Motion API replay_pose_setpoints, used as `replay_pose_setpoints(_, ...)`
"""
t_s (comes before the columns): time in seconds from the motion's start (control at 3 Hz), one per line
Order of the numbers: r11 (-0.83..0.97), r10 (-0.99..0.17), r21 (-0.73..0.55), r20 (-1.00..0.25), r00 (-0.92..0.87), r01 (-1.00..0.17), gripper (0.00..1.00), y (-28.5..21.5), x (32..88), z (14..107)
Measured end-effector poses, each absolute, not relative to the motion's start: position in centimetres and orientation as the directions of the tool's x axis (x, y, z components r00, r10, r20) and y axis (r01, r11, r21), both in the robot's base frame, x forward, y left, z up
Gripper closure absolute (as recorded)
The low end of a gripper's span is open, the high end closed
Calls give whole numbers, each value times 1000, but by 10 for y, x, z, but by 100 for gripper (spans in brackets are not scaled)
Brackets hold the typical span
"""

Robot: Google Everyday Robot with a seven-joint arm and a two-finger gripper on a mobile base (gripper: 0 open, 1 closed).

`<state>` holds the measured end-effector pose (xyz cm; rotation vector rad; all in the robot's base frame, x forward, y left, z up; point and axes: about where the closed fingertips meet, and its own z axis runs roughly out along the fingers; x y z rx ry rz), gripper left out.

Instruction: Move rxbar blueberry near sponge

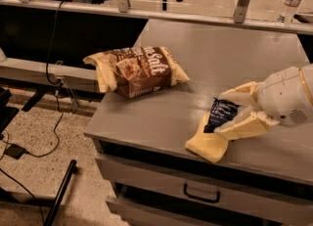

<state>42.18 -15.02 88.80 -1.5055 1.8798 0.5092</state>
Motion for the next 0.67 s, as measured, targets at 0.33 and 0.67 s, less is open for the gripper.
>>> replay_pose_setpoints(0.33, 251, -700, -129, -708, -88, -959, 54, -145, 429, 883)
replay_pose_setpoints(0.67, 242, -696, -128, -714, -80, -962, 30, -144, 431, 881)
